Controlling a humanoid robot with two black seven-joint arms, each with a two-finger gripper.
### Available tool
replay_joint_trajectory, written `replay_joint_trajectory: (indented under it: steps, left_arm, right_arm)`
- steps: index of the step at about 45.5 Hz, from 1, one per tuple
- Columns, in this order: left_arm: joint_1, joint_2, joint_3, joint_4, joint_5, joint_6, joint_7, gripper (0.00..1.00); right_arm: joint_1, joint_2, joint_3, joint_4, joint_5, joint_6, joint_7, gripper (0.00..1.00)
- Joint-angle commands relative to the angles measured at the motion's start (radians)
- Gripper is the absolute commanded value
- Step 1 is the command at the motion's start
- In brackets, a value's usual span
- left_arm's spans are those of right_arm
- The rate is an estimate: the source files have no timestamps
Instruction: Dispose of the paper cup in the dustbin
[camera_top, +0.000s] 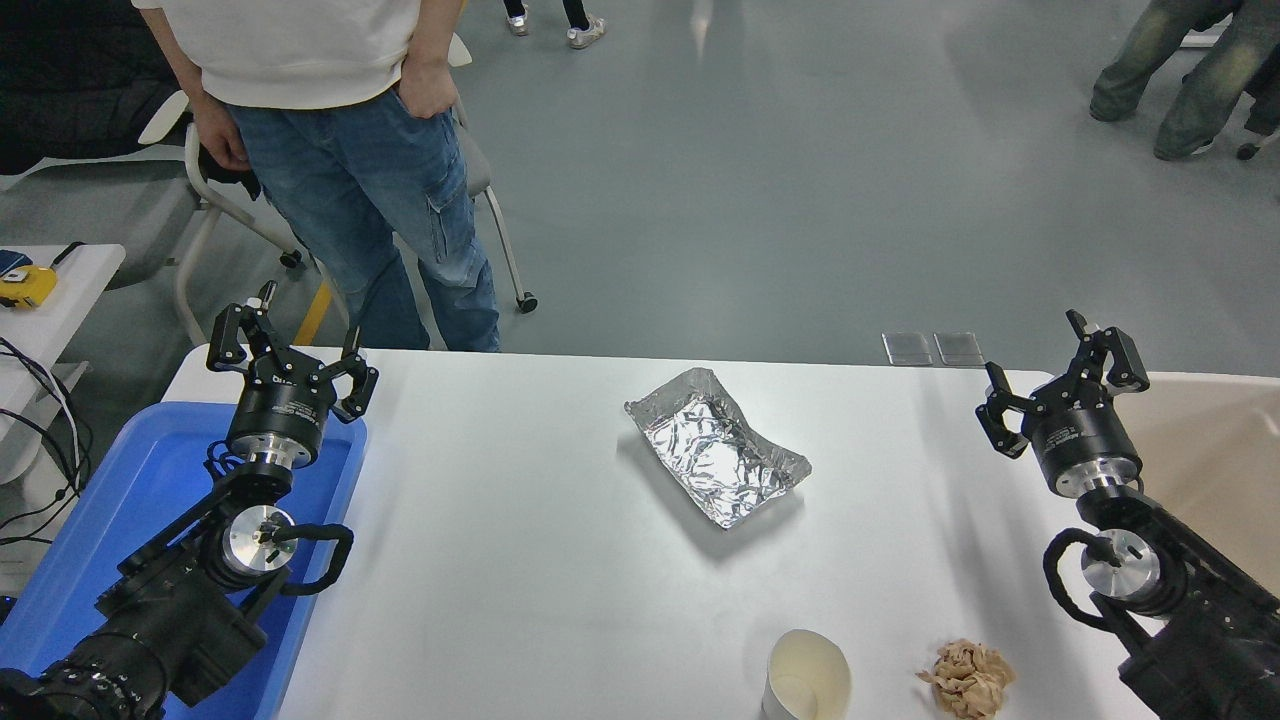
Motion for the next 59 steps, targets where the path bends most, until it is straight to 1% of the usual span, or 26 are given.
replay_joint_trajectory:
  steps: [1,29,46,59]
  left_arm:
    - [0.000,0.000,0.000,0.000,0.000,0.000,0.002,1.00]
    - [-0.002,0.000,0.000,0.000,0.000,0.000,0.000,1.00]
    - [-0.002,0.000,0.000,0.000,0.000,0.000,0.000,1.00]
    - [-0.002,0.000,0.000,0.000,0.000,0.000,0.000,1.00]
  right_arm:
    - [0.001,0.002,0.000,0.002,0.000,-0.001,0.000,1.00]
    - [0.015,-0.003,0.003,0.017,0.000,-0.003,0.000,1.00]
    - [0.033,-0.083,0.003,0.022,0.000,0.006,0.005,1.00]
    - [0.056,-0.090,0.003,0.008,-0.001,0.003,0.003,1.00]
